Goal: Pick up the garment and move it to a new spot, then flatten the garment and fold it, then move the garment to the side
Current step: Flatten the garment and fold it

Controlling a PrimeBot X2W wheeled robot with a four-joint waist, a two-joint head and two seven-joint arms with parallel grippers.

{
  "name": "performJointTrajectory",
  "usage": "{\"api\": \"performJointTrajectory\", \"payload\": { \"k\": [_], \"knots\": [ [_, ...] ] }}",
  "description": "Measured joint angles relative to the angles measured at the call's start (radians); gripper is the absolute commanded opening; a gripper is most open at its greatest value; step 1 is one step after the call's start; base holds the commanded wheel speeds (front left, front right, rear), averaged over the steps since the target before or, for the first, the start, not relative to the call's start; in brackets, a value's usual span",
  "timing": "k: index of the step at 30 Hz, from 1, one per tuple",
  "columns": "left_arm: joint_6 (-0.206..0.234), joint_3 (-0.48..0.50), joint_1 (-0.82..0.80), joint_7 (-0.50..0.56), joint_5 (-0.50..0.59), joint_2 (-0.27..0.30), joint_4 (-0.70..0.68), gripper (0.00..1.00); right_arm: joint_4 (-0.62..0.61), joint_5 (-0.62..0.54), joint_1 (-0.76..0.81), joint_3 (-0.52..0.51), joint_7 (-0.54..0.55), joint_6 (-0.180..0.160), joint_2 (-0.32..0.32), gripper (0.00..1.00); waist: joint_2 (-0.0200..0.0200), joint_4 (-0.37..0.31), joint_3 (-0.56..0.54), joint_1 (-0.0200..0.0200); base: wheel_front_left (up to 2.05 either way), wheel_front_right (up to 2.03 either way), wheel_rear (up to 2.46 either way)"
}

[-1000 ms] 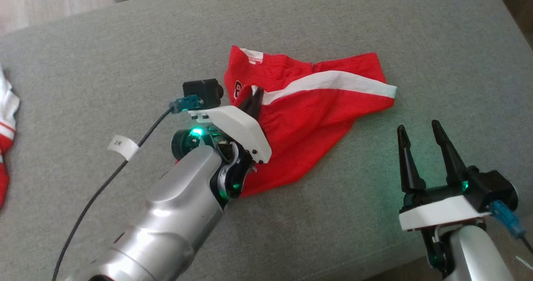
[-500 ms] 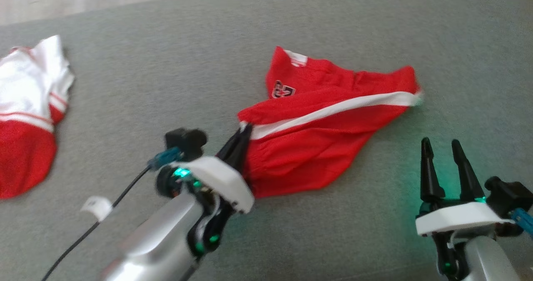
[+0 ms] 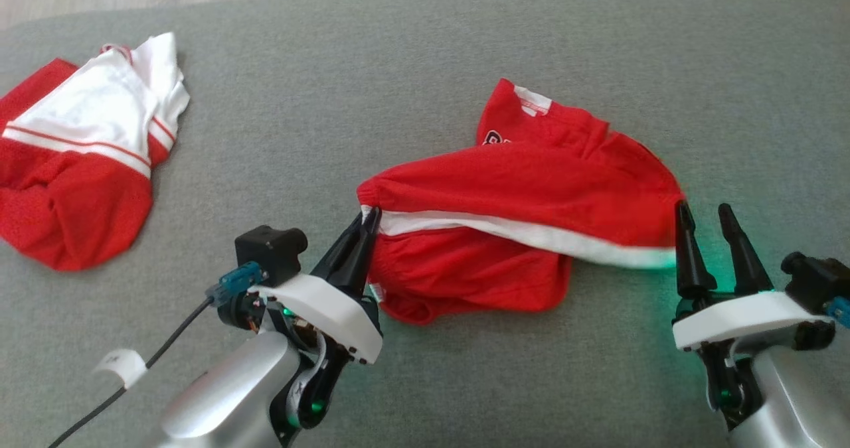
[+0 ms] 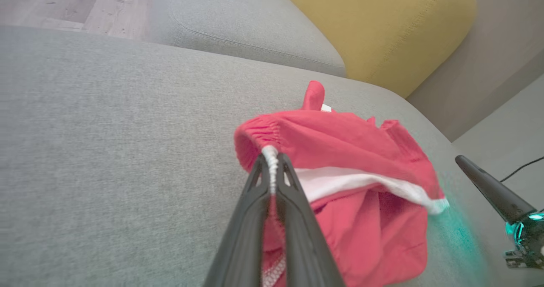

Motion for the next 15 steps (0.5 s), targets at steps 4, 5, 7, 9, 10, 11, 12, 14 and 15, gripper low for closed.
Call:
{"api": "performJointTrajectory", "payload": {
  "k": [4, 5, 7, 9, 10, 11, 12, 14, 15],
  "knots": [
    [0.013, 0.006, 0.0, -0.008, 0.0, 0.0, -0.002, 0.0, 0.03, 0.076, -0.013, 0.051, 0.005, 0.0, -0.022, 1.0, 0.0, 0.016, 0.009, 0.0, 0.0, 0.0, 0.0],
    [0.013, 0.007, 0.0, -0.009, 0.0, 0.0, -0.001, 0.0, 0.037, 0.088, -0.013, 0.066, 0.009, 0.0, -0.027, 1.0, 0.0, 0.019, 0.01, 0.0, 0.0, 0.0, 0.0],
    [0.013, 0.008, -0.001, -0.012, 0.0, 0.0, 0.0, 0.0, 0.044, 0.103, -0.011, 0.093, 0.023, 0.0, -0.039, 1.0, 0.0, 0.024, 0.012, 0.0001, 0.0, 0.0, 0.0],
    [0.014, 0.01, -0.001, -0.016, 0.0, -0.001, 0.003, 0.0, 0.049, 0.1, -0.002, 0.11, 0.023, 0.0, -0.053, 1.0, 0.0, 0.027, 0.014, 0.0, 0.0, 0.0, 0.0],
    [0.014, 0.012, -0.001, -0.02, 0.0, -0.001, 0.004, 0.0, 0.054, 0.091, 0.006, 0.114, 0.023, 0.0, -0.059, 1.0, 0.0, 0.027, 0.014, 0.0001, 0.0, 0.0, 0.0],
    [0.014, 0.013, -0.001, -0.023, 0.0, -0.001, 0.005, 0.0, 0.063, 0.082, 0.016, 0.115, 0.023, 0.0, -0.063, 1.0, 0.0, 0.026, 0.014, 0.0001, 0.0, 0.0, 0.0],
    [0.014, 0.014, -0.001, -0.023, 0.0, -0.001, 0.007, 0.0, 0.07, 0.08, 0.027, 0.117, 0.024, 0.0, -0.063, 1.0, 0.0, 0.025, 0.014, 0.0001, 0.0, 0.0, 0.0],
    [0.014, 0.017, -0.001, -0.032, 0.0, -0.001, 0.01, 0.0, 0.083, 0.08, 0.048, 0.128, 0.031, 0.0, -0.06, 1.0, 0.0, 0.024, 0.012, 0.0, 0.0, 0.0, 0.0],
    [0.014, 0.019, -0.001, -0.032, 0.0, -0.001, 0.012, 0.0, 0.085, 0.077, 0.052, 0.132, 0.031, 0.0, -0.06, 1.0, 0.0, 0.023, 0.011, 0.0, 0.0, 0.0, 0.0]
  ]
}}
